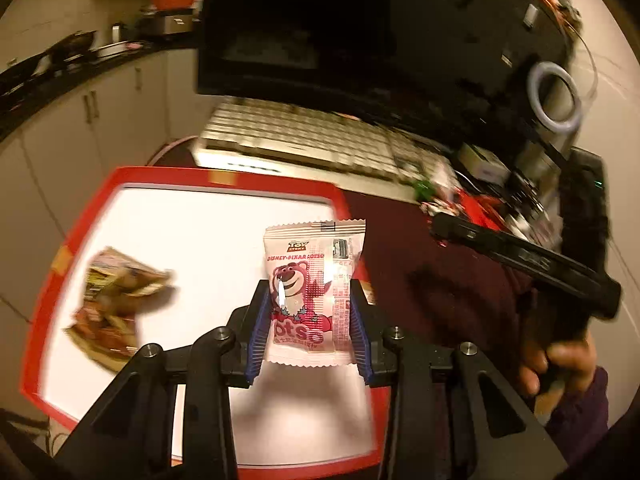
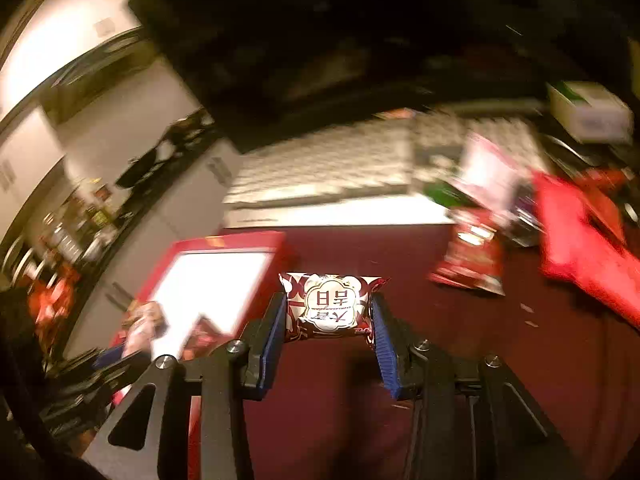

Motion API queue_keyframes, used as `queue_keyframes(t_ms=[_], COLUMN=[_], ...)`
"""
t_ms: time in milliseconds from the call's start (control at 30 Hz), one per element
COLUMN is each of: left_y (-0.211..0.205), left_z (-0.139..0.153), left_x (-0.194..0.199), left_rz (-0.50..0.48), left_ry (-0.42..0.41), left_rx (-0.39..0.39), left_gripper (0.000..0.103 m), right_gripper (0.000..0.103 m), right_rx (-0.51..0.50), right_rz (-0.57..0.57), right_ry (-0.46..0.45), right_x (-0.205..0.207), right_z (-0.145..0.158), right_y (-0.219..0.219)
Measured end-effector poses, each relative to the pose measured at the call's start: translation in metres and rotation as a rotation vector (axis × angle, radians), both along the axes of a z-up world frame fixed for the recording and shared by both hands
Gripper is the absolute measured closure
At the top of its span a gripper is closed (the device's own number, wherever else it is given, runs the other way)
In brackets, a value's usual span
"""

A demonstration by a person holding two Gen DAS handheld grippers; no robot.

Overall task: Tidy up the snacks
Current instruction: 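Carry the Lotso and white-red packets to the tray and release both, then move both grippers back to the snack pile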

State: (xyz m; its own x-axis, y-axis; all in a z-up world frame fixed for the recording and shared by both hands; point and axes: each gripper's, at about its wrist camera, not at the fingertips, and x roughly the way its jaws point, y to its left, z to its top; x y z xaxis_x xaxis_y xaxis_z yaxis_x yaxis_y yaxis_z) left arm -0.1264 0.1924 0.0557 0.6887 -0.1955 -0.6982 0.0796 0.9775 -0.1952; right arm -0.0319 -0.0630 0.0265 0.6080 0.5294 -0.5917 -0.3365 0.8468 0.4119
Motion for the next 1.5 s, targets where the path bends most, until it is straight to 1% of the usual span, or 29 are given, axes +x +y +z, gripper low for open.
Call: queue_keyframes(t_ms=[67,167,233,367,400,467,500,533,567,600,633,700,767,867,933,1033,1133,1167,1267,1333,1433,1500], left_y=[0.013,0.030,0.037,0.048,0.050,0.055,0.057,0.059,0.061,0.063,0.064,0.065,0.063,0.058,0.051,0.037,0.019,0.013,-0.011,-0.028,-0.055,-0.073], left_z=[0.001,-0.002,-0.006,-0.016,-0.017,-0.020,-0.021,-0.022,-0.022,-0.022,-0.022,-0.022,-0.021,-0.019,-0.017,-0.015,-0.013,-0.012,-0.007,-0.004,0.002,0.004], left_x=[-0.001,0.000,0.001,0.005,0.005,0.006,0.007,0.007,0.006,0.006,0.006,0.006,0.006,0.004,0.004,0.004,0.006,0.007,0.009,0.012,0.017,0.022], left_rz=[0.039,0.089,0.109,0.139,0.147,0.171,0.180,0.187,0.195,0.204,0.207,0.217,0.215,0.201,0.182,0.153,0.111,0.098,0.053,0.018,-0.033,-0.061], left_ry=[-0.007,0.001,0.014,0.048,0.053,0.069,0.076,0.080,0.084,0.086,0.081,0.078,0.076,0.072,0.067,0.067,0.066,0.066,0.059,0.056,0.045,0.041], left_rx=[0.008,0.021,0.024,0.032,0.035,0.041,0.040,0.037,0.037,0.037,0.033,0.046,0.054,0.059,0.068,0.082,0.103,0.108,0.136,0.155,0.182,0.201], left_gripper=[0.069,0.069,0.069,0.068,0.067,0.066,0.066,0.064,0.056,0.051,0.051,0.050,0.050,0.050,0.047,0.046,0.046,0.046,0.046,0.046,0.046,0.046], right_gripper=[0.061,0.061,0.061,0.060,0.060,0.053,0.052,0.052,0.049,0.044,0.042,0.042,0.040,0.039,0.037,0.036,0.035,0.033,0.032,0.029,0.025,0.024], right_rx=[0.004,-0.013,-0.036,-0.042,-0.045,-0.056,-0.054,-0.049,-0.045,-0.044,-0.036,0.000,0.025,0.035,0.035,0.033,0.048,0.046,0.040,0.029,-0.009,-0.054], right_rz=[0.051,0.121,0.174,0.240,0.250,0.269,0.277,0.285,0.285,0.281,0.279,0.269,0.242,0.193,0.149,0.097,0.045,0.022,-0.048,-0.087,-0.149,-0.162], right_ry=[-0.030,-0.041,-0.041,-0.023,-0.022,-0.009,-0.002,0.001,-0.005,-0.009,-0.010,-0.010,-0.012,-0.019,-0.013,-0.004,-0.016,-0.025,-0.054,-0.064,-0.069,-0.049], right_x=[-0.001,-0.005,-0.007,-0.010,-0.012,-0.015,-0.014,-0.014,-0.015,-0.014,-0.015,-0.014,-0.012,-0.009,-0.006,-0.006,-0.011,-0.014,-0.024,-0.028,-0.032,-0.030], right_z=[0.008,0.012,0.011,0.002,0.000,-0.005,-0.006,-0.008,-0.009,-0.009,-0.009,-0.009,-0.009,-0.010,-0.012,-0.014,-0.013,-0.012,-0.007,-0.005,-0.004,-0.006], right_y=[0.022,0.057,0.086,0.124,0.131,0.142,0.146,0.149,0.150,0.150,0.147,0.138,0.125,0.103,0.085,0.058,0.026,0.013,-0.029,-0.055,-0.098,-0.124])
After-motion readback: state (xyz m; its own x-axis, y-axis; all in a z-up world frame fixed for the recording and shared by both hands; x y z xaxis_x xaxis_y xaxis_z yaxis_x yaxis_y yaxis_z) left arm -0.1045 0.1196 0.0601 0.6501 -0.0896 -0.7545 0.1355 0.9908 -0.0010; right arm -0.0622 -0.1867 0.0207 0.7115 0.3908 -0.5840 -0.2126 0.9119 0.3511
